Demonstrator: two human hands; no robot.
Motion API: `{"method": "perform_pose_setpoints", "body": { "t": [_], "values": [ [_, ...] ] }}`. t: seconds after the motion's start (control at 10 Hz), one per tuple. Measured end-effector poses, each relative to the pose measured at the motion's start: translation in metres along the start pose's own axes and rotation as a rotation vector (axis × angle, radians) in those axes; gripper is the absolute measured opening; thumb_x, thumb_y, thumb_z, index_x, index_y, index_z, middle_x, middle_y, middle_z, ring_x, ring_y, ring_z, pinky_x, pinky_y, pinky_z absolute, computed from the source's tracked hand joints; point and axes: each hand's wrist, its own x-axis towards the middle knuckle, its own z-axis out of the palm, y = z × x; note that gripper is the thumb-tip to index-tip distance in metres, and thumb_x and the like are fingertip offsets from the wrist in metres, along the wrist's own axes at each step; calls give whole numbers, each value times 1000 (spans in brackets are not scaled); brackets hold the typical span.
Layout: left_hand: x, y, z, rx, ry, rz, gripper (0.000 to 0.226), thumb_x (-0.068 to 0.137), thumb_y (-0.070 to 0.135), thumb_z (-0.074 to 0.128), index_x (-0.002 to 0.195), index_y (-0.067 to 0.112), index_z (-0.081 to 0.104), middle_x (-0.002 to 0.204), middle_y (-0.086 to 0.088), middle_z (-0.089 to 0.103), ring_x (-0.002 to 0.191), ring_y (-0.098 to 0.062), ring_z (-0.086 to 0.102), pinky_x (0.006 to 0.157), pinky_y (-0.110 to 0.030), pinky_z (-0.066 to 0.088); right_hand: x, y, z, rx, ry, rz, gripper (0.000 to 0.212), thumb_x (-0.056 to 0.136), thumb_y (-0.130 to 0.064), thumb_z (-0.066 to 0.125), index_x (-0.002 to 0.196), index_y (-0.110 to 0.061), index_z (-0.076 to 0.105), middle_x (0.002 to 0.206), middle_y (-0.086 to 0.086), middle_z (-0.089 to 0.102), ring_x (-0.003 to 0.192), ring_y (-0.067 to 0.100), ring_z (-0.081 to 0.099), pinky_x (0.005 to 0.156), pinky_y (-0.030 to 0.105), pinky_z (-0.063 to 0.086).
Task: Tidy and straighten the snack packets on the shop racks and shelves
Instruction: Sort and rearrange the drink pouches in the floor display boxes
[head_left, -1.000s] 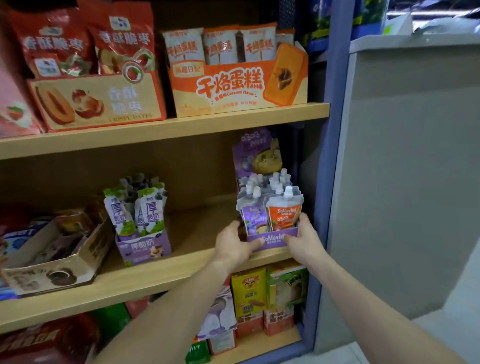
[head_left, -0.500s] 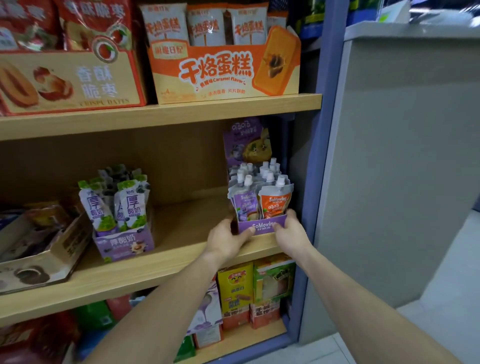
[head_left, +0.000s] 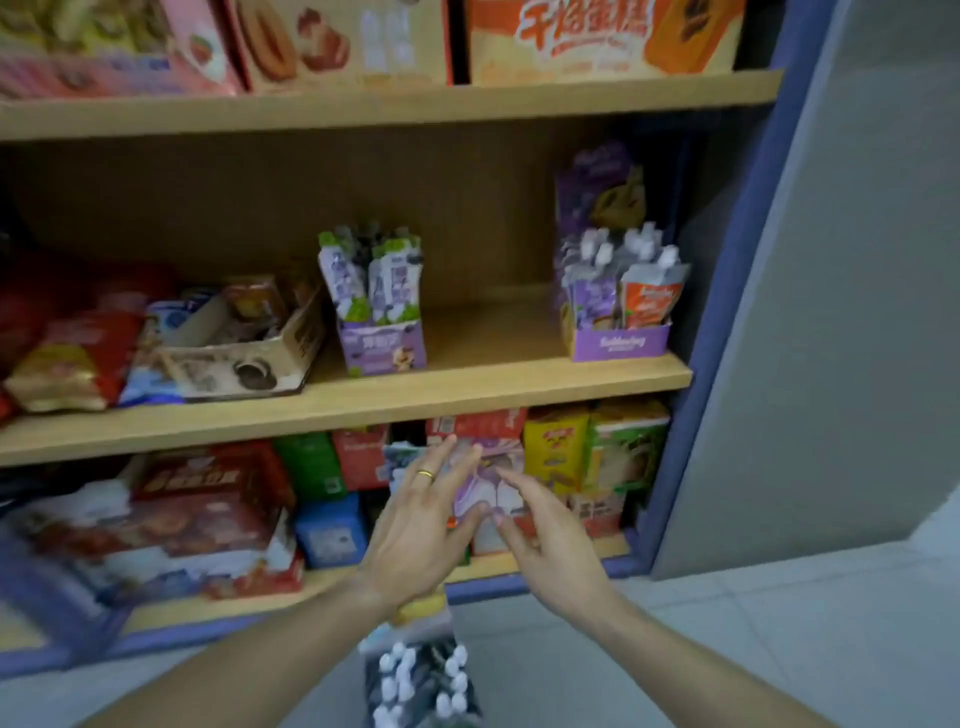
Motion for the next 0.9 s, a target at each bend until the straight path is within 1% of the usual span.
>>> {"method": "perform_pose_setpoints", "body": {
  "t": [0.1, 0.2, 0.3, 0.4, 0.5, 0.6, 0.7, 0.8, 0.9],
  "values": [
    [-68, -42, 13, 38, -94, -151, 75, 96, 73, 39, 162, 47, 13, 172, 5, 10, 158, -21, 11, 123, -46, 30, -33, 5, 48, -3, -146, 64, 54, 102, -44, 55, 152, -40, 33, 157, -16, 39, 145, 8, 38, 113, 27, 36],
    [-130, -72, 28, -18, -137, -341, 102, 76, 97, 34, 161, 49, 2, 173, 3, 1, 160, -22, 3, 125, -50, 26, -69, 16, 80, -30, -377, 182, 82, 94, -55, 63, 159, -37, 16, 165, -11, 26, 151, 13, 28, 117, 31, 32],
    [-180, -88, 49, -122, -256, -502, 136, 59, 100, 54, 161, 41, -15, 171, 11, -16, 159, -15, -4, 125, -47, 22, -96, 40, 99, -93, -522, 300, 126, 72, -72, 75, 163, -24, 1, 169, -4, 15, 153, 16, 23, 122, 32, 27],
    [-213, -95, 72, -302, -344, -563, 146, 51, 88, 78, 158, 44, -10, 167, 18, -5, 155, -8, 7, 124, -34, 23, -117, 70, 122, -16, -609, 422, 157, 44, -84, 79, 163, -21, -2, 169, -3, 17, 153, 15, 24, 121, 31, 28],
    [-240, -112, 100, -502, -391, -625, 149, 47, 72, 94, 150, 54, -11, 159, 20, 12, 148, -1, 19, 121, -25, 24, -136, 95, 149, 122, -700, 426, 166, 36, -80, 87, 162, -24, -4, 166, -14, 18, 149, 5, 28, 119, 25, 31],
    [-261, -134, 132, -604, -461, -638, 169, 41, 68, 98, 157, 42, -21, 168, 16, 11, 154, -7, 22, 125, -38, 31, -147, 108, 175, 294, -730, 347, 143, 49, -53, 99, 155, -43, 3, 158, -27, 29, 140, -10, 38, 113, 17, 38],
    [-277, -147, 161, -680, -475, -595, 165, 44, 58, 102, 158, 46, -17, 165, 22, 25, 149, -4, 34, 122, -39, 36, -152, 123, 191, 343, -628, 351, 135, 56, -35, 100, 157, -39, 11, 155, -29, 38, 137, -4, 46, 111, 32, 47],
    [-279, -146, 177, -712, -436, -643, 151, 55, 43, 103, 162, 34, -2, 157, 18, 43, 142, -7, 47, 114, -38, 47, -156, 141, 203, 341, -569, 351, 126, 60, -33, 99, 157, -38, 19, 149, -29, 47, 131, -3, 54, 104, 26, 51],
    [-284, -147, 195, -667, -319, -664, 118, 63, 24, 101, 156, 15, 28, 145, 10, 58, 132, -15, 60, 101, -31, 56, -164, 156, 218, 337, -578, 395, 114, 63, -26, 98, 150, -46, 25, 136, -26, 58, 121, -3, 61, 94, 16, 52]
  ]
}}
